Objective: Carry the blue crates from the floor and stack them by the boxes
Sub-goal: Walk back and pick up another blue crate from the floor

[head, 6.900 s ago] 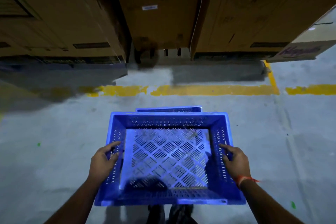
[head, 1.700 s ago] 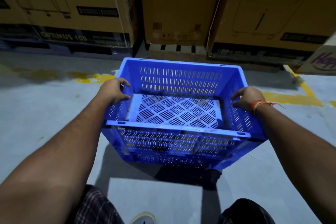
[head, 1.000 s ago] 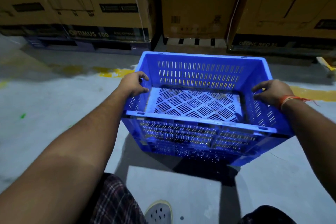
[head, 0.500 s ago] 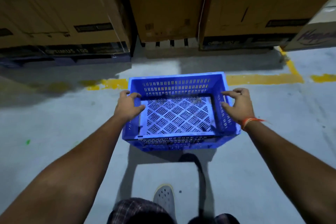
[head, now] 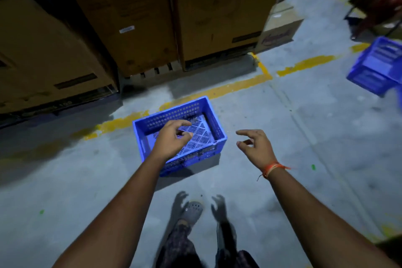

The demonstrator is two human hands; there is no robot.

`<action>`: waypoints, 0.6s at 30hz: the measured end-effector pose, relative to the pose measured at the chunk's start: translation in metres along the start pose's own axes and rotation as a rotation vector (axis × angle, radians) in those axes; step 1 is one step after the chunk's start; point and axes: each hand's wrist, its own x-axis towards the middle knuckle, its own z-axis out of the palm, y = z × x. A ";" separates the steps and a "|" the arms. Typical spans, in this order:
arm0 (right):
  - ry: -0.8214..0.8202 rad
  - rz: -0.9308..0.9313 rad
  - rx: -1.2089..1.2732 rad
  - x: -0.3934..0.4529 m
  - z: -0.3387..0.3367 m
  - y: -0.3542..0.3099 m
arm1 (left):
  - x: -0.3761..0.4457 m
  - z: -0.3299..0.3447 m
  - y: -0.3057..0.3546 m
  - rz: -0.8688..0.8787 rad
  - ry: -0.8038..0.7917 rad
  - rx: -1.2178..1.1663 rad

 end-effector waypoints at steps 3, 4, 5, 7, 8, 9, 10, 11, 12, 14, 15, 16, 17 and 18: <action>0.097 0.109 0.032 -0.046 -0.016 0.003 | -0.001 0.011 0.027 0.091 -0.115 0.001; 0.128 0.143 0.044 -0.062 -0.020 0.004 | -0.001 0.016 0.034 0.124 -0.158 0.001; 0.159 0.180 0.055 -0.077 -0.023 0.005 | -0.001 0.020 0.041 0.150 -0.203 0.003; 0.226 0.259 0.086 -0.108 -0.026 0.012 | -0.001 0.032 0.053 0.190 -0.303 0.015; 0.264 0.298 0.105 -0.124 -0.027 0.016 | -0.002 0.041 0.058 0.222 -0.354 0.026; 0.307 0.336 0.122 -0.141 -0.027 0.021 | -0.002 0.048 0.063 0.261 -0.408 0.036; 0.357 0.381 0.136 -0.159 -0.026 0.026 | -0.003 0.058 0.068 0.296 -0.465 0.037; 0.411 0.424 0.147 -0.178 -0.024 0.031 | -0.005 0.068 0.074 0.322 -0.527 0.041; 0.464 0.470 0.157 -0.197 -0.021 0.035 | -0.008 0.079 0.078 0.347 -0.590 0.055; 0.557 0.561 0.178 -0.238 -0.014 0.043 | -0.017 0.103 0.089 0.400 -0.709 0.112; 0.597 0.602 0.186 -0.258 -0.010 0.046 | -0.024 0.116 0.094 0.429 -0.761 0.137; 0.639 0.643 0.194 -0.279 -0.006 0.050 | -0.031 0.130 0.098 0.456 -0.812 0.150; 0.684 0.682 0.207 -0.299 -0.001 0.052 | -0.039 0.143 0.102 0.480 -0.859 0.164; 0.735 0.722 0.224 -0.320 0.003 0.054 | -0.049 0.156 0.107 0.505 -0.908 0.182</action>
